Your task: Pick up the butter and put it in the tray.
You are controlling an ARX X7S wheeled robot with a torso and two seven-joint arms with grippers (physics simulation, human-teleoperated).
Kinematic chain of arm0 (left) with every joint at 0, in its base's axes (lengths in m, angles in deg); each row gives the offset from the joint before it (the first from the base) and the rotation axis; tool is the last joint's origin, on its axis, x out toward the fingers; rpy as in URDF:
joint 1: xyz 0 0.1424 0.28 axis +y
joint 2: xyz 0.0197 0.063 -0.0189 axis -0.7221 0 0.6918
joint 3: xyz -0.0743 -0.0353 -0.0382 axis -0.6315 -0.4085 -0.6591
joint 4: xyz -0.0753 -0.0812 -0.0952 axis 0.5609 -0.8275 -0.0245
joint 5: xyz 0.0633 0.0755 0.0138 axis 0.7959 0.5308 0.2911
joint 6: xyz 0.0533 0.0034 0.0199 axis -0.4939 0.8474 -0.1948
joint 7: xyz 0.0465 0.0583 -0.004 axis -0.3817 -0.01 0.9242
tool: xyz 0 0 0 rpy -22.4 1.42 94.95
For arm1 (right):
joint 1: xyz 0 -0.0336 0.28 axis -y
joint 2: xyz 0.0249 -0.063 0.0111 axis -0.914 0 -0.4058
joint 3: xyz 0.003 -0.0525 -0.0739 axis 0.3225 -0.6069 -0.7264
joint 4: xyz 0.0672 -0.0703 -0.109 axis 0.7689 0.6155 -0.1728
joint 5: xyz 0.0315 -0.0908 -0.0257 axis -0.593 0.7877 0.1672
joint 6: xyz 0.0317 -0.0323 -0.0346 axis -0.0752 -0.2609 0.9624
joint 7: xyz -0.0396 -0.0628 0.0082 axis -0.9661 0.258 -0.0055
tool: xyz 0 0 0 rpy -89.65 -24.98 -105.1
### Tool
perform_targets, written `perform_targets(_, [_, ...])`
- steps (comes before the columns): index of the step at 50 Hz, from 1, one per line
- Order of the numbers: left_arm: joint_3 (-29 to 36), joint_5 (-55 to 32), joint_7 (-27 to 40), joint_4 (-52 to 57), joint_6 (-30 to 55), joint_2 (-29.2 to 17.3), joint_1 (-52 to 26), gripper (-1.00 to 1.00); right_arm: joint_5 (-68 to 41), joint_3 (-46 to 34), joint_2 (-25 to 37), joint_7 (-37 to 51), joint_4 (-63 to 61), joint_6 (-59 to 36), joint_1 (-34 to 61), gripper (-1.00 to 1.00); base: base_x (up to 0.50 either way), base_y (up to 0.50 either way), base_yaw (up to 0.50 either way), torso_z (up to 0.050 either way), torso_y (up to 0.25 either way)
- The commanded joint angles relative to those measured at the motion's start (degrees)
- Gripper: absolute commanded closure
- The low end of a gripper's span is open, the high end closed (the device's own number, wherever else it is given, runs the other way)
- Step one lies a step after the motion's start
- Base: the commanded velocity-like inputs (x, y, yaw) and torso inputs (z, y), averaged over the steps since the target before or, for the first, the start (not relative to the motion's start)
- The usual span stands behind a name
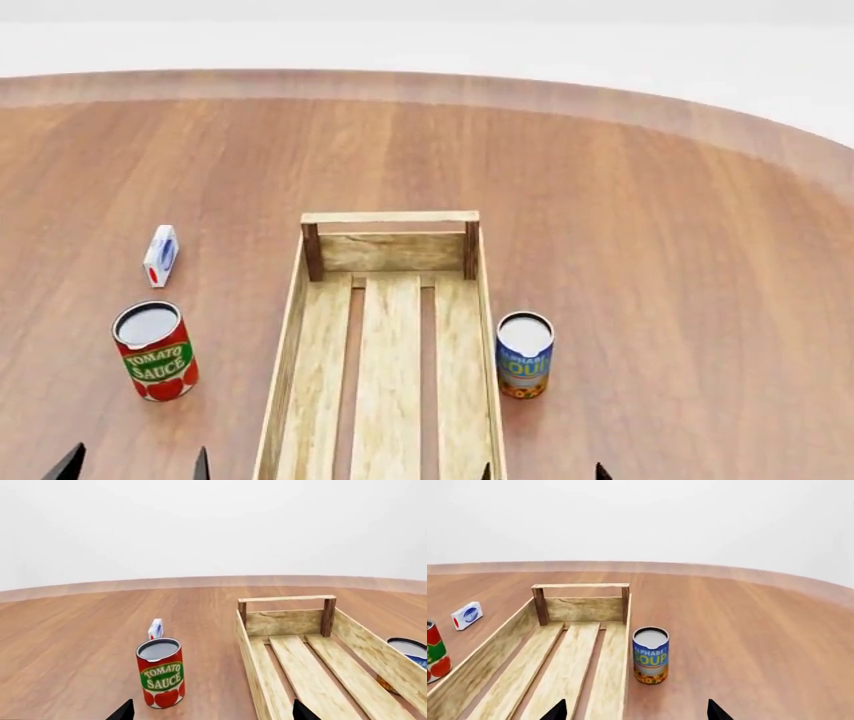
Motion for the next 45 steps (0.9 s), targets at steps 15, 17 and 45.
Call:
perform_targets(15, [0.35,-1.56,1.11,0.25,-0.26,-0.26,-0.44,-1.0,-26.19,10.53,9.86,8.19,-27.94,-65.11,38.09,-1.0,0.0,0.0,0.0,0.0,0.0])
perform_targets(17, [0.46,-1.64,1.1,0.05,-0.41,-0.28,-0.49,-1.0,-25.75,8.34,11.05,7.68,-26.71,-66.23,40.6,-1.0,0.0,0.0,0.0,0.0,0.0])
perform_targets(45, [1.47,-2.72,1.34,-1.93,-1.89,-0.86,-0.77,-1.0,-23.51,-56.83,31.44,-37.33,-34.42,-76.01,74.36,-1.0,0.0,0.0,0.0,0.0,0.0])
